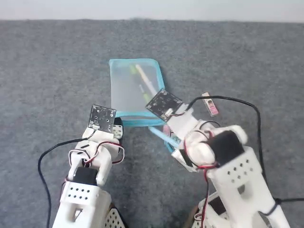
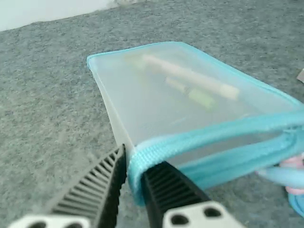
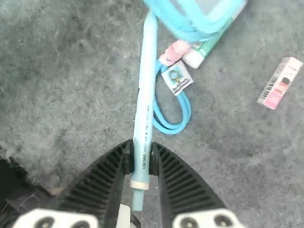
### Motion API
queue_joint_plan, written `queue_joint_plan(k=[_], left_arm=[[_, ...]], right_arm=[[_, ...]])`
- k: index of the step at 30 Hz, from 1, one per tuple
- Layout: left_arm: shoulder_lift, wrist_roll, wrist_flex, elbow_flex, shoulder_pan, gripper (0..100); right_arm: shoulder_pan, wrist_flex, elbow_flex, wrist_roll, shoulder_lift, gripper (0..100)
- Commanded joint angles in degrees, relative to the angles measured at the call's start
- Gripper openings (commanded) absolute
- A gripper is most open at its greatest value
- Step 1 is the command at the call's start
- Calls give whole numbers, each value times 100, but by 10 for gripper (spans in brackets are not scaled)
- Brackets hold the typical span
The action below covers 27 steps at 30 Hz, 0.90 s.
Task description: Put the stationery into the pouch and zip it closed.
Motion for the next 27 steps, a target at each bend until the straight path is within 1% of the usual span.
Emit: queue_joint_plan(k=[1, 4, 8, 11, 13, 17, 19, 21, 23, 27], left_arm=[[0, -9, -185, -110, 53, 12], [0, -9, -185, -110, 53, 12], [9, -9, -176, -110, 26, 12], [18, -9, -176, -110, 18, 12], [9, -9, -176, -110, 18, 12], [0, -9, -176, -110, 9, 12], [0, -9, -176, -110, 18, 12], [0, -9, -176, -110, 44, 12], [-9, -9, -176, -110, 44, 12], [-9, -9, -158, -110, 0, 12]], right_arm=[[110, -171, -193, -105, -215, 7], [119, -286, -211, -105, -198, 7], [127, -110, -202, -44, -259, 6], [259, 75, -167, 220, -224, 6], [822, 145, -123, 448, -224, 6], [2703, 40, -62, 1231, -92, 6], [3626, -233, -18, 1530, 92, 6], [4347, -558, 18, 1688, 400, 6], [4769, -963, 123, 1741, 804, 6], [5358, -2053, 492, 1688, 1798, 6]])
